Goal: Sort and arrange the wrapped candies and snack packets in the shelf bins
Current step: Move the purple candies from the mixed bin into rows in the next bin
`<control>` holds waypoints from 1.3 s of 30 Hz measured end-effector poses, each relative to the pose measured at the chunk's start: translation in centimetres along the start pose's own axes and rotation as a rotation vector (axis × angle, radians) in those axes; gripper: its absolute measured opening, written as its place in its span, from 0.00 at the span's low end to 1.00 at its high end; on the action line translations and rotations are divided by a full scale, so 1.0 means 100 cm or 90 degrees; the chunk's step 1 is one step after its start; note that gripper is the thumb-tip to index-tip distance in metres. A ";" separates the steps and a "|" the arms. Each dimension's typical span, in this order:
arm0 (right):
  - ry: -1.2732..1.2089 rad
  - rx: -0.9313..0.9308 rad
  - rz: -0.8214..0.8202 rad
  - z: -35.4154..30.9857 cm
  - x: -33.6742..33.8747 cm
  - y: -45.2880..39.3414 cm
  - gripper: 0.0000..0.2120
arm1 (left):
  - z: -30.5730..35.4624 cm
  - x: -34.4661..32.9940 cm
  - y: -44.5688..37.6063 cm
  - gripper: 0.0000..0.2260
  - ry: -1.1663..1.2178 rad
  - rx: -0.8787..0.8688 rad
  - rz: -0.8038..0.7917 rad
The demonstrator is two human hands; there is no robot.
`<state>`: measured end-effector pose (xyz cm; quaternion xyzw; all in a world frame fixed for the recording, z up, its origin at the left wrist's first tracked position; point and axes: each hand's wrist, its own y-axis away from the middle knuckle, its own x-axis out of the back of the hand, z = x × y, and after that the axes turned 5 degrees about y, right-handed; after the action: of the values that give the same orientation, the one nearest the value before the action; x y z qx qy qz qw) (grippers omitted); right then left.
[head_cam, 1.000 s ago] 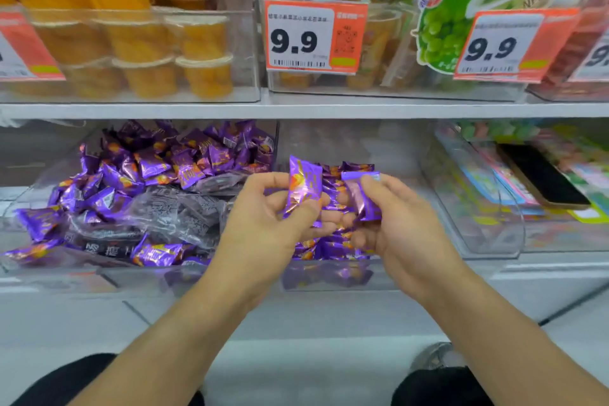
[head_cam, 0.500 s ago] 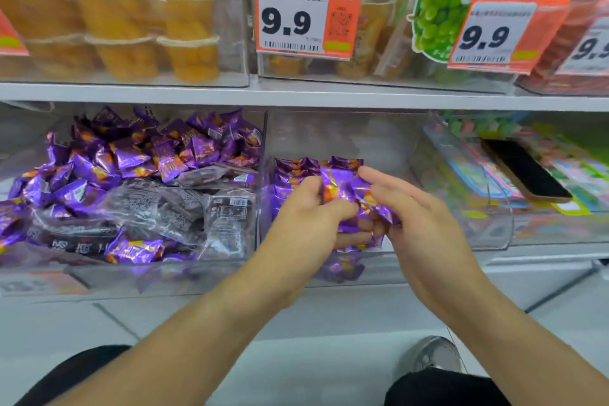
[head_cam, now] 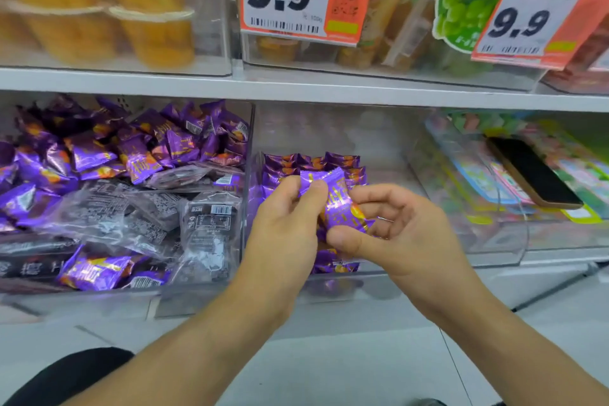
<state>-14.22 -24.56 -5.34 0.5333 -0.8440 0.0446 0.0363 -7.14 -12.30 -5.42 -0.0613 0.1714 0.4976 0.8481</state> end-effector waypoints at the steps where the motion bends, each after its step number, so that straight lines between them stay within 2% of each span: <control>1: -0.012 -0.001 -0.006 0.001 0.003 -0.002 0.27 | 0.000 0.000 0.000 0.12 0.002 0.002 -0.003; 4: -0.088 0.011 -0.043 0.003 0.014 -0.011 0.25 | 0.000 0.002 -0.002 0.16 0.009 0.023 -0.012; 8: -0.206 -0.002 -0.113 0.005 0.040 -0.029 0.24 | 0.003 0.008 -0.008 0.21 0.063 0.106 -0.022; 13: -0.119 -0.063 -0.232 0.003 0.057 -0.030 0.24 | -0.002 0.010 -0.009 0.23 0.009 0.146 -0.079; 15: -0.047 -0.065 -0.217 0.007 0.050 -0.025 0.24 | -0.008 0.005 -0.006 0.25 -0.084 0.117 -0.112; 17: -0.009 -0.058 -0.157 0.009 0.043 -0.023 0.26 | -0.015 -0.003 -0.004 0.30 -0.156 0.070 -0.096; 18: -0.004 -0.049 -0.116 0.009 0.041 -0.023 0.27 | -0.017 -0.007 -0.004 0.30 -0.178 0.036 -0.071; 20: -0.001 -0.021 -0.031 0.010 0.039 -0.022 0.27 | -0.018 -0.016 -0.004 0.22 -0.172 -0.023 -0.006; 22: 0.011 0.012 0.009 0.009 0.039 -0.020 0.26 | -0.020 -0.022 -0.007 0.18 -0.140 -0.052 0.029; 26: 0.089 0.069 -0.052 0.010 0.040 -0.017 0.28 | -0.023 -0.037 -0.009 0.18 -0.109 -0.135 0.037; 30: 0.069 0.066 -0.124 0.011 0.052 -0.029 0.27 | -0.028 -0.036 -0.016 0.15 -0.198 -0.227 0.048; 34: 0.041 0.019 -0.154 0.016 0.069 -0.040 0.24 | -0.027 -0.024 -0.025 0.11 -0.155 -0.155 -0.048; 39: -0.004 -0.026 -0.209 0.023 0.076 -0.046 0.18 | -0.022 -0.014 -0.022 0.11 -0.158 -0.122 -0.110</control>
<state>-13.37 -33.60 -6.67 0.6636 -0.7461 0.0190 0.0517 -6.39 -15.15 -7.08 -0.0946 0.0112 0.4404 0.8927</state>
